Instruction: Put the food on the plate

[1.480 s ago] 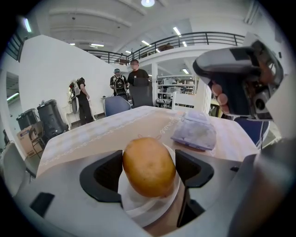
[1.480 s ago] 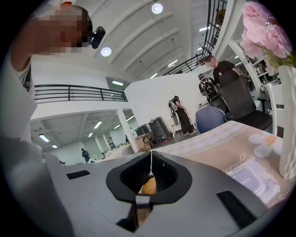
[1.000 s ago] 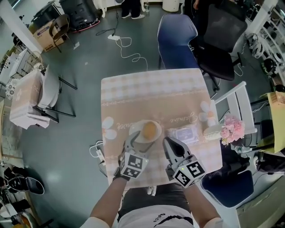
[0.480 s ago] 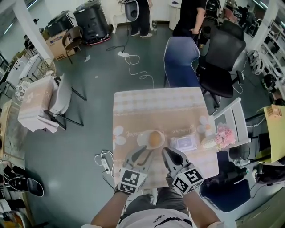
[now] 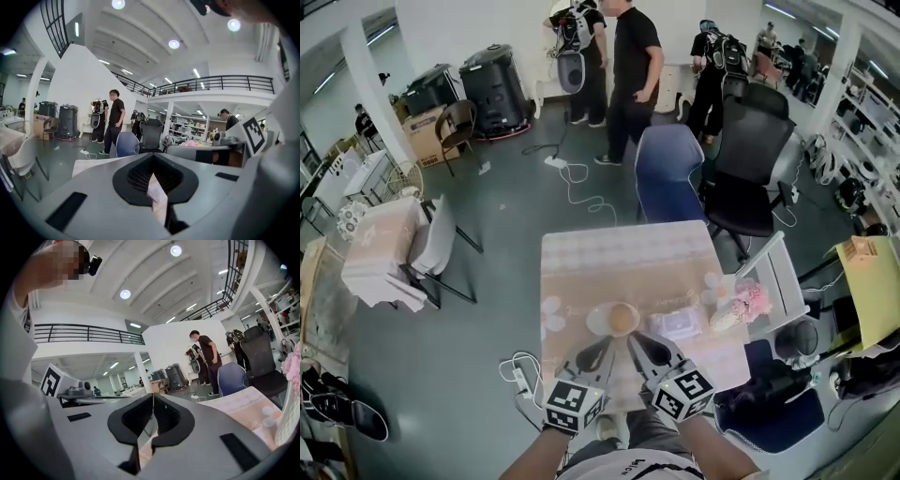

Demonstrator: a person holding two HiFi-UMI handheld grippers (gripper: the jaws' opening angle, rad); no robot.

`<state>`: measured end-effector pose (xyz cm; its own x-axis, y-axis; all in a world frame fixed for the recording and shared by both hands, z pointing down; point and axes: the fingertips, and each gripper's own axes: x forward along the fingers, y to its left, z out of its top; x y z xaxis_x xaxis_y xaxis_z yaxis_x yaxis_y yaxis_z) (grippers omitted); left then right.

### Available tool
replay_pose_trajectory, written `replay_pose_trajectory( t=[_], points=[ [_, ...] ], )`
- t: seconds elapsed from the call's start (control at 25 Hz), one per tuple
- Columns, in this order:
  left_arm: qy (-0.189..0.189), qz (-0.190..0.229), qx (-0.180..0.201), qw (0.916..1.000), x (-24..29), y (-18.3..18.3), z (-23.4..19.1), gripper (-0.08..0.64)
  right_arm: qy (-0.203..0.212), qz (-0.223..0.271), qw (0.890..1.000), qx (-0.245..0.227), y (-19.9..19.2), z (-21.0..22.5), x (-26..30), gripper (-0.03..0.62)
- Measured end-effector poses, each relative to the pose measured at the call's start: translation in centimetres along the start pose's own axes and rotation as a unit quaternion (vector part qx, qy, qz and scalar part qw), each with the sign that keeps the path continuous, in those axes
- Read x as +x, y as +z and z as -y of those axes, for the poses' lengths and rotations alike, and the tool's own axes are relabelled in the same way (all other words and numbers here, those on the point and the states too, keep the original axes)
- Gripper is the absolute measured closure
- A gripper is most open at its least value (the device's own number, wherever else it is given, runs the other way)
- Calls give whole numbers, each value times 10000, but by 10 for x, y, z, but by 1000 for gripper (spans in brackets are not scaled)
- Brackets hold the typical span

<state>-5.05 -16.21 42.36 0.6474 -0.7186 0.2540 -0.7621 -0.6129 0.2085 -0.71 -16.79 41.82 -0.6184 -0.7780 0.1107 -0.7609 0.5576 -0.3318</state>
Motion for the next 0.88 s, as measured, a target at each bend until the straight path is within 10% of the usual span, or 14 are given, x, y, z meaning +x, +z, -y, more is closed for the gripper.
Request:
replay_pose_trajectory(
  t=[0.88],
  points=[
    [20,522,21,9986,-30,27,34,554,-104,324,9982,-490,29,-22,-37,577]
  ],
)
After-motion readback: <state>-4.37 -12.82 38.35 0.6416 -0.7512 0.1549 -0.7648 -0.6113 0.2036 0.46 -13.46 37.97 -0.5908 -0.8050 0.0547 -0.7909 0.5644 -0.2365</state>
